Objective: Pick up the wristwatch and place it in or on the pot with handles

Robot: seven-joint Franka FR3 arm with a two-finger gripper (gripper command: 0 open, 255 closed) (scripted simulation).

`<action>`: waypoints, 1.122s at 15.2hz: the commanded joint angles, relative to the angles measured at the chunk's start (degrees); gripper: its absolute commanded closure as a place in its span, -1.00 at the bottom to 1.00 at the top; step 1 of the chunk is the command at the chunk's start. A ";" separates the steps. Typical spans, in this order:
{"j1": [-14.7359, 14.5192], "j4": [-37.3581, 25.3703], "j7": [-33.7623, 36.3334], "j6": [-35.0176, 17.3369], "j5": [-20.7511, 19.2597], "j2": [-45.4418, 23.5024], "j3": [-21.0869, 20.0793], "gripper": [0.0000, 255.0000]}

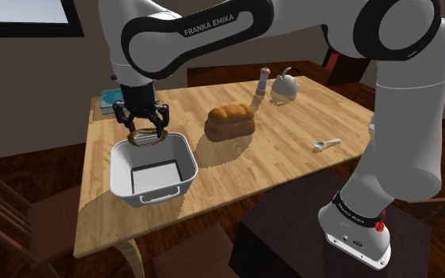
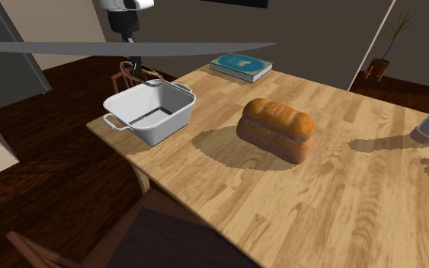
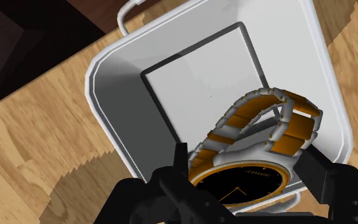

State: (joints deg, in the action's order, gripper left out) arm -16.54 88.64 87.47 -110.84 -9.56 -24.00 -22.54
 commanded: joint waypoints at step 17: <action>-0.18 5.69 1.04 -8.96 -1.70 -3.50 0.90 1.00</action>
State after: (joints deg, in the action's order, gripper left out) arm -16.72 94.30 88.50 -119.76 -11.26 -27.50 -21.64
